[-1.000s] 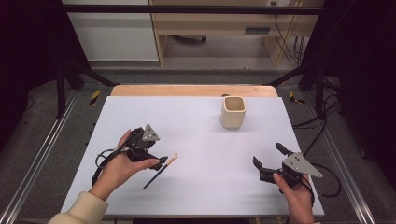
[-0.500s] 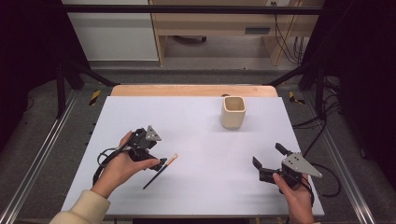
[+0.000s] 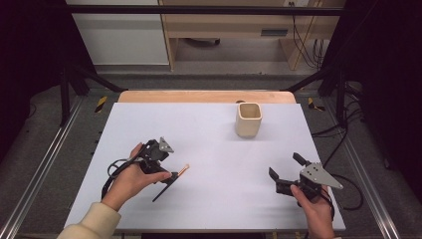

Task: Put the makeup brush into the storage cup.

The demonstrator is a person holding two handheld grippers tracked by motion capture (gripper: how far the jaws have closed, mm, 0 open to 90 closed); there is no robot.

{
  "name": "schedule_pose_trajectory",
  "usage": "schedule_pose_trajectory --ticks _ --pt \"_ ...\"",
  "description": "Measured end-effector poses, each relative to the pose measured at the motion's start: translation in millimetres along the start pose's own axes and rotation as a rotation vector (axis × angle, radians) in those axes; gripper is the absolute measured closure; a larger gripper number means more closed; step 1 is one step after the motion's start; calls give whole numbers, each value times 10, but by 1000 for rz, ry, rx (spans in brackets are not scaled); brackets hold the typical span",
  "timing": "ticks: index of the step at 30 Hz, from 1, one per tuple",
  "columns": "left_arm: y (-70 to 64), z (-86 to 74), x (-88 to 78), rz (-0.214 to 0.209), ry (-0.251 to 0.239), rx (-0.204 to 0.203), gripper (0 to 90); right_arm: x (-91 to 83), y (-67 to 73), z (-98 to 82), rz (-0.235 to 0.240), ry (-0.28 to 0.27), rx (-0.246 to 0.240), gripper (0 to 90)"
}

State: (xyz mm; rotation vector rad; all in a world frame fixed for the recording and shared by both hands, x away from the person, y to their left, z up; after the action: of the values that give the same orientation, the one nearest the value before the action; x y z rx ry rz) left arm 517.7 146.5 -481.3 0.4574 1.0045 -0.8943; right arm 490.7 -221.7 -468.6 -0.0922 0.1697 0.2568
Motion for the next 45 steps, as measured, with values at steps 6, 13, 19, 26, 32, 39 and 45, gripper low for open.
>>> schedule_pose_trajectory --ticks 6,13,19,26,32,39,45 --pt "0 -26 46 -4 15 -1 53 0 -3 0 0 -1 1 24" --pt "12 -87 107 -12 32 -8 54 -3 -5 0 -1 1 0 26" --pt "5 -114 129 -15 44 -7 55 -3 -20 -5 -3 4 6 34" --pt "-12 -121 155 -22 48 -10 67 -2 -17 -5 0 3 2 34" --pt "-35 -137 188 -29 61 -10 68 -2 -14 -5 0 2 1 28" --pt "-52 -159 224 -37 84 -5 107 0 -14 -6 0 3 1 26" --pt "-80 -173 271 -55 110 -16 199 1 -11 -8 1 4 -3 27"
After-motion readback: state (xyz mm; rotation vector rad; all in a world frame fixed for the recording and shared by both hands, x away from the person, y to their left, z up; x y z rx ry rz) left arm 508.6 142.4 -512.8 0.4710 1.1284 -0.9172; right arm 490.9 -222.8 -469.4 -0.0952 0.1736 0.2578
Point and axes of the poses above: each handheld gripper's, and its own axes: x roughly forward along the jaws, z roughly out of its top, y roughly to its left, the point moved 9 cm from there along x, roughly forward along the jaws, and after that the axes turned 13 degrees about -z, right-handed, at the moved point
